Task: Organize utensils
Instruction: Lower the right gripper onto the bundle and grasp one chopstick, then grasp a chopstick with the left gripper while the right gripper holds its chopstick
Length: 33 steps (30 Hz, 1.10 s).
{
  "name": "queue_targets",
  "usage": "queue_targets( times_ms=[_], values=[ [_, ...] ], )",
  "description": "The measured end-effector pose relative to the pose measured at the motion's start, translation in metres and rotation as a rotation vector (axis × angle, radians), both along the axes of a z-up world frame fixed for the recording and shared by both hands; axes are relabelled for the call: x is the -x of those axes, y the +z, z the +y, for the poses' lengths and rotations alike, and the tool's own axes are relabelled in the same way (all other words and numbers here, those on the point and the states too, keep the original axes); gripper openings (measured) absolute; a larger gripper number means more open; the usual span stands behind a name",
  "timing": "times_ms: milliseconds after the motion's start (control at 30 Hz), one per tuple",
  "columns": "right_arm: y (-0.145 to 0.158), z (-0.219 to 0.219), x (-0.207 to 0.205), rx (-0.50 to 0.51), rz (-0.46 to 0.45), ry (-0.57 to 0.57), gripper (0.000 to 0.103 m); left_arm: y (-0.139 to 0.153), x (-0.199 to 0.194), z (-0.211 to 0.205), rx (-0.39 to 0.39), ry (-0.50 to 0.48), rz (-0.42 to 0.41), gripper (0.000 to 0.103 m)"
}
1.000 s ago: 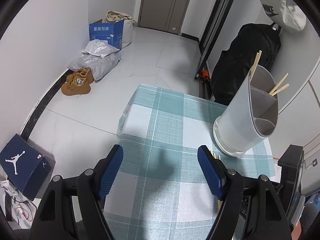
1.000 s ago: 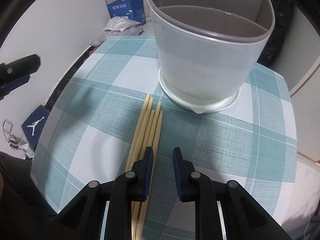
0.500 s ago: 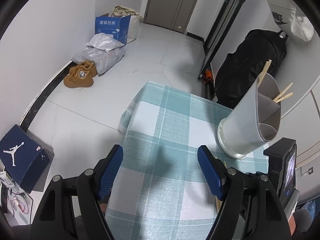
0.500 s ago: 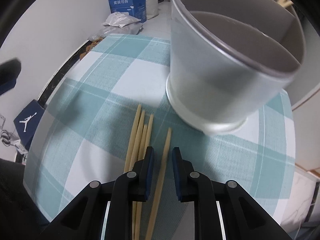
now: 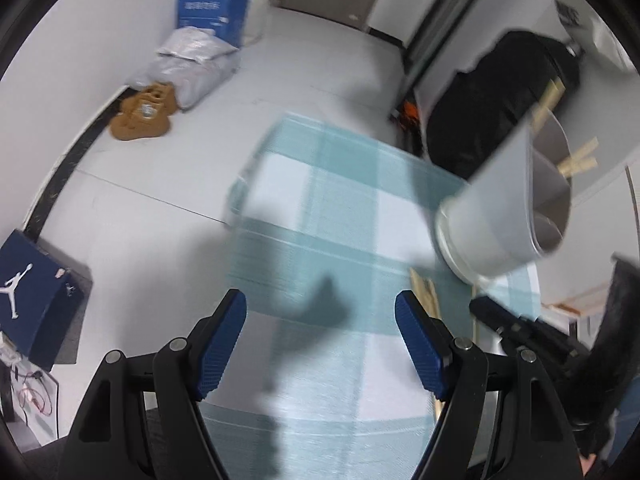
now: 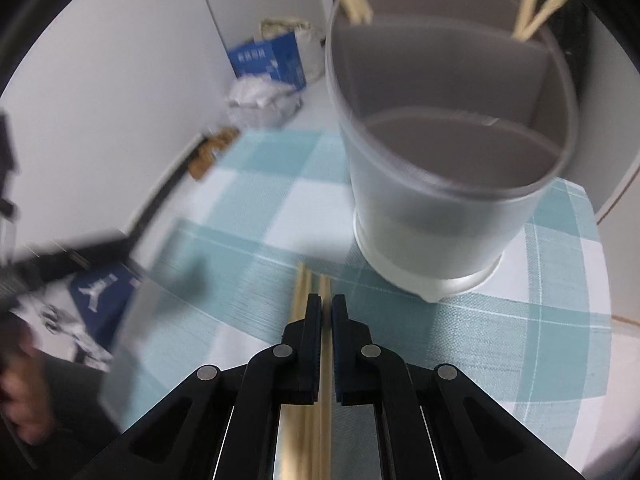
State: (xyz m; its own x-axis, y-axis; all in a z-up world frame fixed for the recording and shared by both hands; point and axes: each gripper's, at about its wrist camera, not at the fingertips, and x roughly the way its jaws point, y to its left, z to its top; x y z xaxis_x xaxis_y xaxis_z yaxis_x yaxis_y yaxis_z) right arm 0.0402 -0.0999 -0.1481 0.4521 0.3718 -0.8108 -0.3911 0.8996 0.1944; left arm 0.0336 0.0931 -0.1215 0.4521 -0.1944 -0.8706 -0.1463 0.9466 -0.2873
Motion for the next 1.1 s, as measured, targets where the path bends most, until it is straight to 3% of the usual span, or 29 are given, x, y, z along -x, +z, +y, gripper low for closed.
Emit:
queue_targets(
  times_ms=[167,267,433,700,833,1100],
  values=[
    [0.029,-0.032,0.015,-0.129,-0.051,-0.063,0.004,-0.014,-0.001,-0.037,-0.008,-0.100,0.063,0.073],
    [0.037,-0.060,0.019,-0.229,-0.057,-0.122,0.004,-0.017,-0.001,-0.058,-0.082,-0.150,0.068,0.073],
    [0.044,-0.098,0.026,-0.352,-0.069,-0.208,0.004,-0.025,0.002,-0.070,-0.115,-0.174,0.084,0.073],
    [0.055,-0.142,0.036,-0.431,-0.106,-0.267,0.004,-0.036,-0.003,-0.082,-0.167,-0.207,0.152,0.073],
    [0.063,-0.149,0.041,-0.428,-0.135,-0.274,0.004,-0.040,-0.002,-0.088,-0.219,-0.207,0.163,0.074],
    [0.065,-0.152,0.042,-0.430,-0.148,-0.263,0.004,-0.042,-0.006,-0.085,-0.238,-0.172,0.170,0.074]
  ],
)
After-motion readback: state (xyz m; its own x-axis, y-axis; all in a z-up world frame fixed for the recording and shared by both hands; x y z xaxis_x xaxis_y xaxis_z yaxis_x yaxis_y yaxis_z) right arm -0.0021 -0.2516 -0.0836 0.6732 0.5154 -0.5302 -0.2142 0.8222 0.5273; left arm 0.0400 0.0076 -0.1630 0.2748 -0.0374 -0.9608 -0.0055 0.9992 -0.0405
